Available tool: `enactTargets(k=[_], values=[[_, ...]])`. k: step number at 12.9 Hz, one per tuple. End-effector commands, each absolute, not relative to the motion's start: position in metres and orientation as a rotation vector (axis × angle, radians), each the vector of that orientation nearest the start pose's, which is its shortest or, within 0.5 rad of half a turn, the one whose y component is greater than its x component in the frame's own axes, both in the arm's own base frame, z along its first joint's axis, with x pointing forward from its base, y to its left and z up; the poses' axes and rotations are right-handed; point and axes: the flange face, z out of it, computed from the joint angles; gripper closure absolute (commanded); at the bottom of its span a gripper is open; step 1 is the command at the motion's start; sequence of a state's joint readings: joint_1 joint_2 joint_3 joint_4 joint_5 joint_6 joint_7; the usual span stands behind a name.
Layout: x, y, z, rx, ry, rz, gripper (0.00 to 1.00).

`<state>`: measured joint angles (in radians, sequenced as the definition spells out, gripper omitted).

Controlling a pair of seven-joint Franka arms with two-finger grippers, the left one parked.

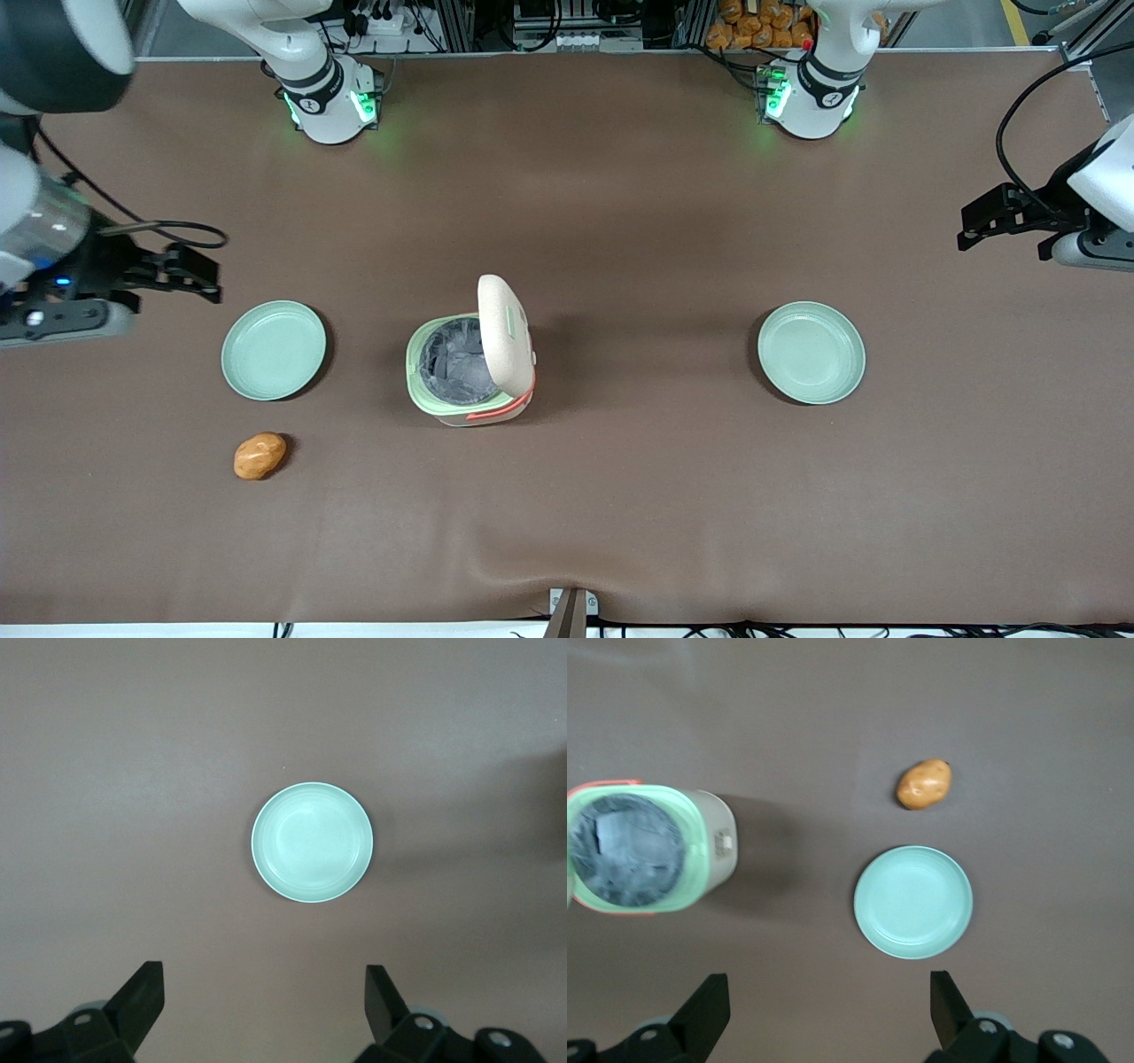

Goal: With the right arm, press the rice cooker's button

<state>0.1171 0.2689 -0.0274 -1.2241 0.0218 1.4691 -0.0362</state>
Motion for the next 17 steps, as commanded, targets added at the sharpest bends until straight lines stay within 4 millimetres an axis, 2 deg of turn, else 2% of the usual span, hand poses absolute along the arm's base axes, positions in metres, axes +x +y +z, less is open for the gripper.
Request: enactTargets(k=[1, 5, 7, 10, 14, 17], values=[[0.616, 0.045, 0.626, -3.105, -0.212, 0.048, 0.0], [0.609, 0.037, 0.626, -3.108, -0.192, 0.114, 0.0], [0.591, 0.032, 0.649, -3.102, -0.187, 0.116, 0.0], [0.567, 0.02, 0.668, -3.097, -0.171, 0.159, 0.0], [0.538, -0.011, 0.672, -3.079, -0.19, 0.155, 0.0], [0.517, -0.023, 0.672, -3.061, -0.223, 0.079, 0.0]])
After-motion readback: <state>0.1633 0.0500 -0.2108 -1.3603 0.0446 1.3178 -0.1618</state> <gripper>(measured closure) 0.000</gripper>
